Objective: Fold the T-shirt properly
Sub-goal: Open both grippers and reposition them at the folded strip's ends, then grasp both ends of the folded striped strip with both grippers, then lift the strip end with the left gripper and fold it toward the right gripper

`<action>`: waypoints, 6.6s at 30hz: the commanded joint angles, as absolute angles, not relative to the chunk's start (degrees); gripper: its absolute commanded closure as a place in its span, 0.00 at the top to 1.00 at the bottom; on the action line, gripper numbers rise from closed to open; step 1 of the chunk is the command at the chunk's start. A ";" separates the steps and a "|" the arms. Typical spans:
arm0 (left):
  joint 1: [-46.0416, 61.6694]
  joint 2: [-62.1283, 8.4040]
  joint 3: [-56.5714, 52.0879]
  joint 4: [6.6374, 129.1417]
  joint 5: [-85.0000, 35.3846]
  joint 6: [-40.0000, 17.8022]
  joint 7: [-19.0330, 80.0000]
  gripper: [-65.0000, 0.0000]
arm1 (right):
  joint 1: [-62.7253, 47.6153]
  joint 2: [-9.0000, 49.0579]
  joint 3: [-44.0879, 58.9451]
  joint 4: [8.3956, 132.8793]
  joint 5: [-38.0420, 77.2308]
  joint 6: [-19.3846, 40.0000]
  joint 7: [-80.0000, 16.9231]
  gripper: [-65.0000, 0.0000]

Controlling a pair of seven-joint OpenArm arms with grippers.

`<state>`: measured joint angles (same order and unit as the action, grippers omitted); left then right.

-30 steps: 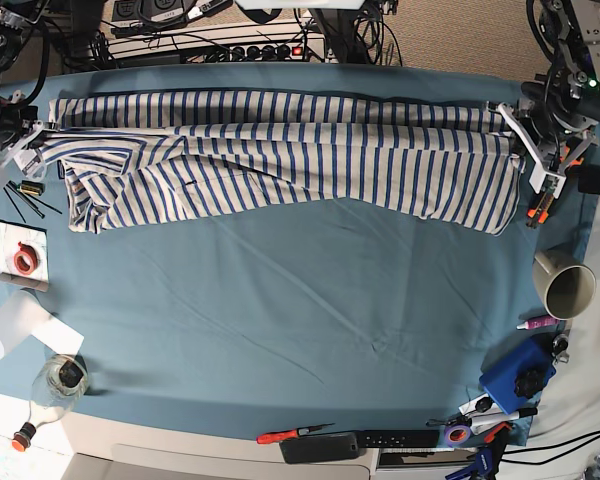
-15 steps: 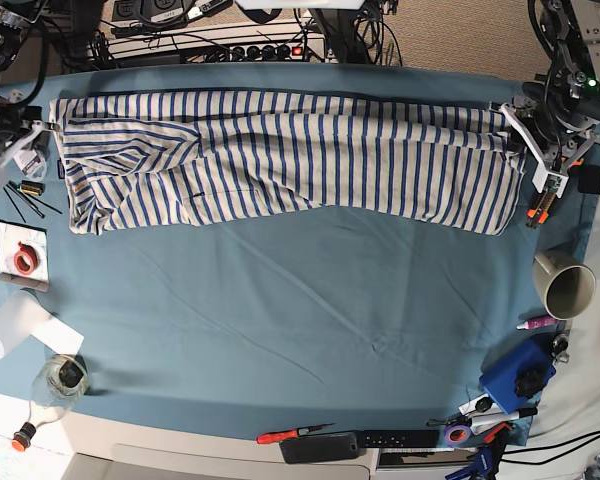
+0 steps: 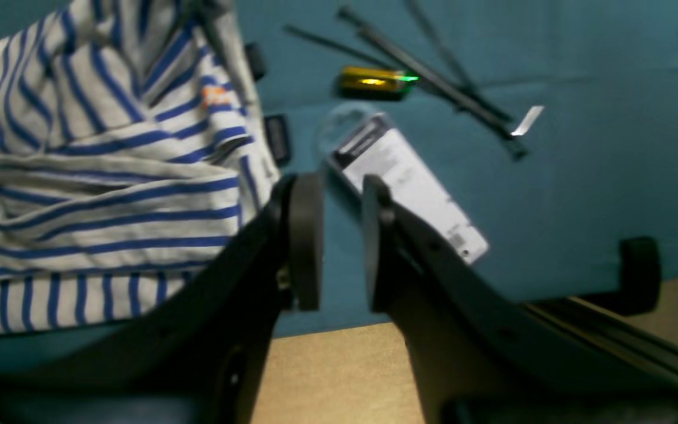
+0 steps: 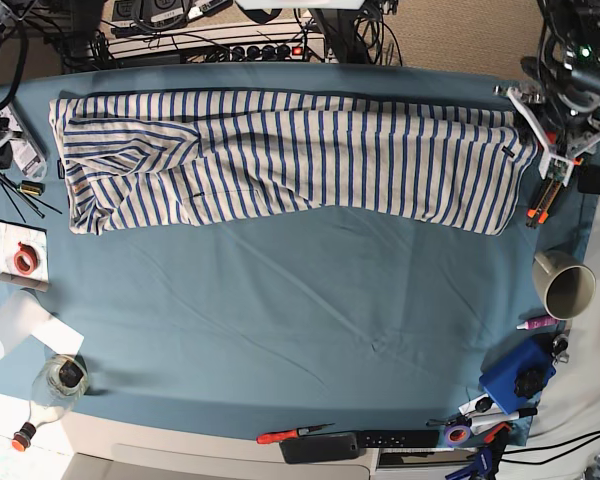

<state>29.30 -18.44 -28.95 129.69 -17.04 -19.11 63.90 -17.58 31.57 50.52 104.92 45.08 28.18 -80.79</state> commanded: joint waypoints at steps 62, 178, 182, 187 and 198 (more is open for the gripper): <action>16.16 -18.90 -29.02 119.52 -30.46 -19.53 60.82 0.53 | -16.99 32.86 51.05 105.75 45.43 27.31 -75.81 0.30; 12.03 -12.16 12.78 127.31 -20.34 -25.45 54.41 0.00 | -13.47 30.96 26.09 105.69 44.03 30.04 -73.76 0.29; 9.08 -10.28 19.18 126.26 -12.19 -21.80 53.06 0.00 | -13.47 30.96 26.09 105.69 43.46 29.61 -73.73 0.29; 7.18 -6.13 22.65 123.02 -9.30 -21.82 52.62 0.00 | -13.47 30.96 26.09 105.69 43.44 29.58 -73.71 0.29; 7.16 -4.47 23.14 122.61 -9.23 -19.29 53.06 0.00 | -13.47 30.96 26.09 105.69 43.44 29.56 -73.69 0.29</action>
<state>7.77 -4.80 22.98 121.86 -8.78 -19.29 54.52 -13.98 29.69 25.58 104.90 43.31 29.78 -74.76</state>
